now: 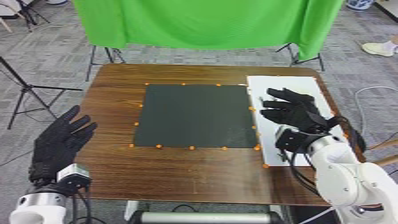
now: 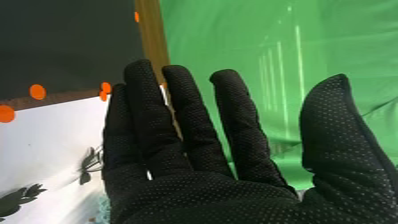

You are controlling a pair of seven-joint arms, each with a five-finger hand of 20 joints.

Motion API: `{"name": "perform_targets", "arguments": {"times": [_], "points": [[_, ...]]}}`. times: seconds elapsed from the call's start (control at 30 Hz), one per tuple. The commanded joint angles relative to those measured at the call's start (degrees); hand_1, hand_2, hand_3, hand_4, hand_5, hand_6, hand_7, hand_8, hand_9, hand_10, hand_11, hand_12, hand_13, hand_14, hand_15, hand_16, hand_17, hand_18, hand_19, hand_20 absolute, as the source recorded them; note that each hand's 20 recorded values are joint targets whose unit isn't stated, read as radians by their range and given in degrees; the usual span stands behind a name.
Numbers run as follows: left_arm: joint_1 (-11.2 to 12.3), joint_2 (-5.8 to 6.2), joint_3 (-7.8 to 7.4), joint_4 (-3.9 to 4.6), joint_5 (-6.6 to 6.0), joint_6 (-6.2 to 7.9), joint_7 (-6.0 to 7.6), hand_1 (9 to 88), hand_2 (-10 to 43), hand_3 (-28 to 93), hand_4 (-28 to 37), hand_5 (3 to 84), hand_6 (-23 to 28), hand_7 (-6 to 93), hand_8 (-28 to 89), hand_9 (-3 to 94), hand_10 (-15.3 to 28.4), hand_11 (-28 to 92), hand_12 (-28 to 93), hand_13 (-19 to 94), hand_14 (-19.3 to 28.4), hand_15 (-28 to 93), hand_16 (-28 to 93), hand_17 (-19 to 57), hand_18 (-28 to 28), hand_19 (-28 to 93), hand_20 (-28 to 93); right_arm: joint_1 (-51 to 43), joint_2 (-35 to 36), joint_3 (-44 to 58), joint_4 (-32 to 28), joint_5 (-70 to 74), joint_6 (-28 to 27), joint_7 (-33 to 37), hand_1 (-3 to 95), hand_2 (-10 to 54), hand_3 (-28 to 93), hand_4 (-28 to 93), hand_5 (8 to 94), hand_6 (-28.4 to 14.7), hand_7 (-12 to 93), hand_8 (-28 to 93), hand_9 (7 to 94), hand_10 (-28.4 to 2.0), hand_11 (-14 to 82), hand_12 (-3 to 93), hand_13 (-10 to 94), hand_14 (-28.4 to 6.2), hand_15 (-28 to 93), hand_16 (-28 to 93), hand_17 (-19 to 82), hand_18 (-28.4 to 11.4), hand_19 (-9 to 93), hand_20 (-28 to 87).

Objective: Arrange flowers

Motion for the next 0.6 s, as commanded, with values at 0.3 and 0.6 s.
{"name": "perform_targets", "arguments": {"times": [0.3, 0.6], "points": [[0.7, -0.01, 0.09, -0.20, -0.17, 0.17, -0.71, 23.5, 4.3, 81, -21.6, 36.8, 9.2, 13.6, -10, 34.5, 19.3, 25, 10, 25, 26.0, 47, -8, -10.9, 23.1, 54, -1, -0.5, -0.3, 0.8, -0.5, -0.5, -0.5, 0.3, 10.7, 14.2, 93, -23, 46.1, -2.4, 20, -16, 51.1, -17.9, 17.5, 11.4, 40, -22.1, 37, 10, 7, -21.4, 61, 21], [1.0, -0.29, -0.07, -0.48, -0.06, 0.48, -1.13, 23.5, 4.3, 81, -21.6, 36.8, 9.2, 13.5, -10, 34.5, 19.3, 25, 10, 25, 26.0, 47, -8, -10.9, 23.1, 54, 0, -0.7, -2.4, 2.7, -4.1, -22.4, -0.8, 16.0, 15.5, 10.5, 93, -25, 51.3, -4.1, 25, -17, 59.1, -19.2, 30.4, 13.7, 52, -19.4, 48, 10, 13, -21.0, 68, 22]]}}
